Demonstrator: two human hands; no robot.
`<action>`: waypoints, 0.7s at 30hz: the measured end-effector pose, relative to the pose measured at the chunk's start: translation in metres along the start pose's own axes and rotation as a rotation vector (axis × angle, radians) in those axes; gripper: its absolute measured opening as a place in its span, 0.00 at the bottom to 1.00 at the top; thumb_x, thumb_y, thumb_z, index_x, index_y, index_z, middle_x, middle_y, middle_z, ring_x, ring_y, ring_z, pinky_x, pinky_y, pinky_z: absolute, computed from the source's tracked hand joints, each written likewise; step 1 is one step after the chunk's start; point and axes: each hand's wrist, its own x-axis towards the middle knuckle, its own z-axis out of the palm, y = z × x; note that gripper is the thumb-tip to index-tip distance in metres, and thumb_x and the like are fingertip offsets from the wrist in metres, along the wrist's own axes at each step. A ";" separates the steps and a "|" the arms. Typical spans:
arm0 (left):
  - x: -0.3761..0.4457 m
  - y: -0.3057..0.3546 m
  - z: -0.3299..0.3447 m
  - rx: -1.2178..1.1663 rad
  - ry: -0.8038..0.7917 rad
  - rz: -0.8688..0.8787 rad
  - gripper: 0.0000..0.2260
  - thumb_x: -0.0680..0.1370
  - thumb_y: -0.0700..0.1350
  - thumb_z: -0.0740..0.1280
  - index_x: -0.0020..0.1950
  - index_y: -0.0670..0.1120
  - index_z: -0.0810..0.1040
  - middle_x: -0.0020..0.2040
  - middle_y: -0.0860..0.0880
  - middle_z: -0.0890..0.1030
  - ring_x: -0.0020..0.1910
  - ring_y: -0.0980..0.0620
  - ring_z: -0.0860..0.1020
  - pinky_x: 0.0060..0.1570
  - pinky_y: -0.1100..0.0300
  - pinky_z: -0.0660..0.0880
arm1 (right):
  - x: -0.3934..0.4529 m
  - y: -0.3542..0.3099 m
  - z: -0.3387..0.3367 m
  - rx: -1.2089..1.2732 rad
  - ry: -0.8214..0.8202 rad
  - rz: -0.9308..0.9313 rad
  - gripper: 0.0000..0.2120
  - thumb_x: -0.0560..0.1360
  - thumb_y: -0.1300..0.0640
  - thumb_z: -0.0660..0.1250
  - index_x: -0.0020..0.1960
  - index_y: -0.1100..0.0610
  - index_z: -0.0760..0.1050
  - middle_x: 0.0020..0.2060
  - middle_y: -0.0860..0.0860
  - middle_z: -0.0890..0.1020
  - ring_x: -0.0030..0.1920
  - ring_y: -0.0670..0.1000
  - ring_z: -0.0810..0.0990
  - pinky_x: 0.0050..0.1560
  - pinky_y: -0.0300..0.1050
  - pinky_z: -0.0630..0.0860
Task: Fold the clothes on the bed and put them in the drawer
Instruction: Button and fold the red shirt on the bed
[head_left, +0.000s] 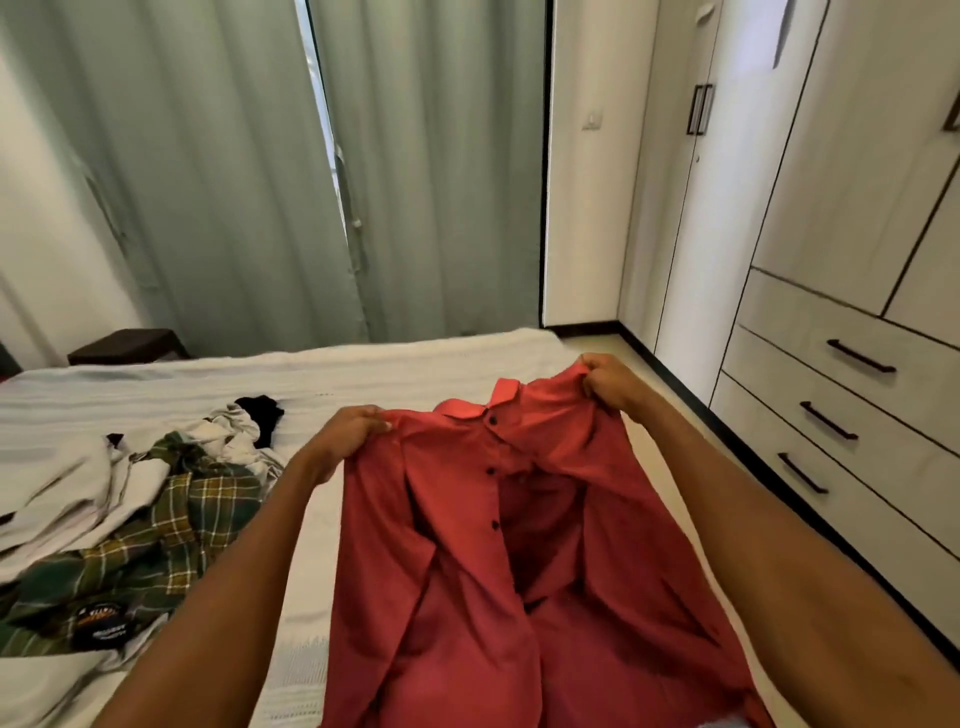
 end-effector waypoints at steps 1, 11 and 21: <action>0.000 0.015 -0.007 0.094 0.059 0.064 0.05 0.76 0.35 0.67 0.43 0.43 0.81 0.39 0.45 0.81 0.38 0.50 0.76 0.36 0.63 0.71 | 0.002 -0.013 -0.014 -0.041 0.031 -0.046 0.17 0.67 0.75 0.56 0.33 0.54 0.70 0.29 0.47 0.72 0.29 0.44 0.70 0.29 0.38 0.65; -0.011 0.155 -0.070 0.714 0.309 0.471 0.21 0.70 0.59 0.60 0.42 0.44 0.83 0.42 0.40 0.78 0.47 0.41 0.77 0.48 0.53 0.72 | -0.023 -0.115 -0.107 -0.576 0.173 -0.349 0.21 0.72 0.49 0.67 0.64 0.47 0.79 0.52 0.53 0.83 0.55 0.57 0.79 0.60 0.53 0.74; -0.049 0.141 -0.080 0.620 0.548 0.622 0.10 0.77 0.40 0.71 0.57 0.48 0.85 0.51 0.42 0.85 0.51 0.42 0.82 0.52 0.53 0.76 | -0.044 -0.102 -0.105 -0.313 0.121 -0.261 0.02 0.74 0.60 0.70 0.45 0.55 0.80 0.46 0.53 0.82 0.48 0.54 0.80 0.47 0.48 0.74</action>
